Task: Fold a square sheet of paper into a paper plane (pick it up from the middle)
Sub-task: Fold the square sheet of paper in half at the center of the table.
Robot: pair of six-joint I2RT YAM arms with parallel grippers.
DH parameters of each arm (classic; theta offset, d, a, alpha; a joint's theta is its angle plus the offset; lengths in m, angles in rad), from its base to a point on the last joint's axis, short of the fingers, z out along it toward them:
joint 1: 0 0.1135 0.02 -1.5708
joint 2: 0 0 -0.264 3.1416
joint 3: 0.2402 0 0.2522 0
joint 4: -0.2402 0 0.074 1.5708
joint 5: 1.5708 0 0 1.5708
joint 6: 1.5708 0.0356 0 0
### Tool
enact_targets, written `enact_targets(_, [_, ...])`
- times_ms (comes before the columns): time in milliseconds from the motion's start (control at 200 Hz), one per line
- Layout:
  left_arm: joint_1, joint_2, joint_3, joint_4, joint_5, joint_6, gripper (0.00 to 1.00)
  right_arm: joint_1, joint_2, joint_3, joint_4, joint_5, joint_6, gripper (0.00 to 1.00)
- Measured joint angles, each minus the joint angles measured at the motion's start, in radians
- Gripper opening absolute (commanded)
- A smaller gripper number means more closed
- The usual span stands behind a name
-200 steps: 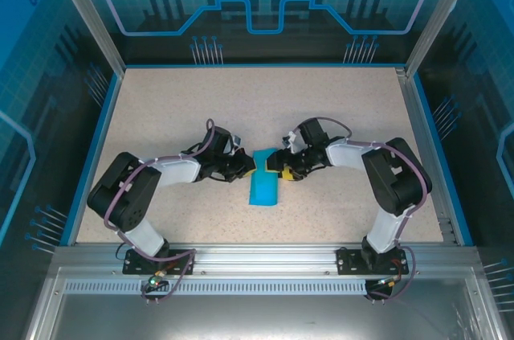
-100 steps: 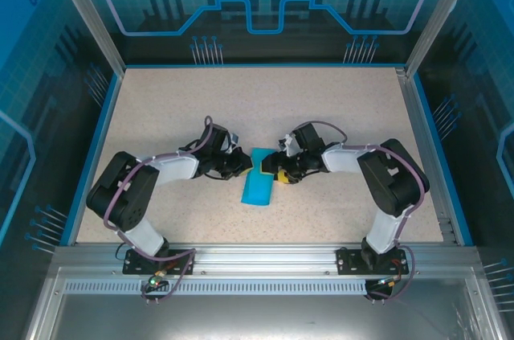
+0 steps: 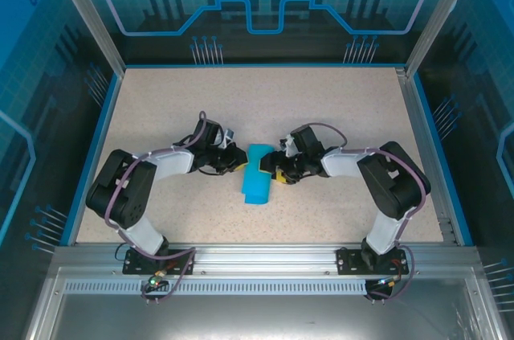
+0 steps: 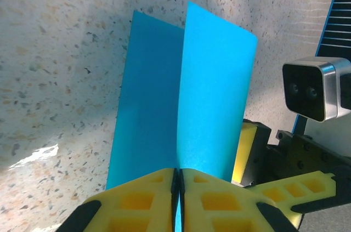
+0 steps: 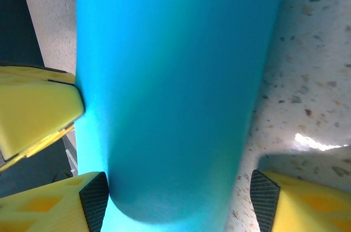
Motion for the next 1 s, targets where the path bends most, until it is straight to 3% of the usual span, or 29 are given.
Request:
enact_targets(155, [0.000, 0.013, 0.000, 0.001, 0.013, 0.001, 0.14, 0.031, 0.014, 0.001, 0.035, 0.006, 0.014, 0.67])
enact_targets(375, [0.000, 0.019, 0.000, 0.004, 0.020, 0.001, 0.21, 0.045, 0.020, 0.006, 0.032, 0.026, 0.016, 0.47])
enact_targets(465, [0.000, 0.018, 0.000, 0.004, 0.020, -0.001, 0.33, 0.045, 0.020, 0.011, 0.027, 0.030, 0.009, 0.46])
enact_targets(570, [0.000, 0.015, 0.000, 0.000, 0.018, -0.002, 0.41, 0.043, 0.020, 0.014, 0.023, 0.031, 0.005, 0.46])
enact_targets(1000, [0.000, -0.055, 0.000, -0.026, -0.015, -0.002, 0.47, -0.074, 0.013, 0.043, -0.068, 0.029, -0.075, 0.44])
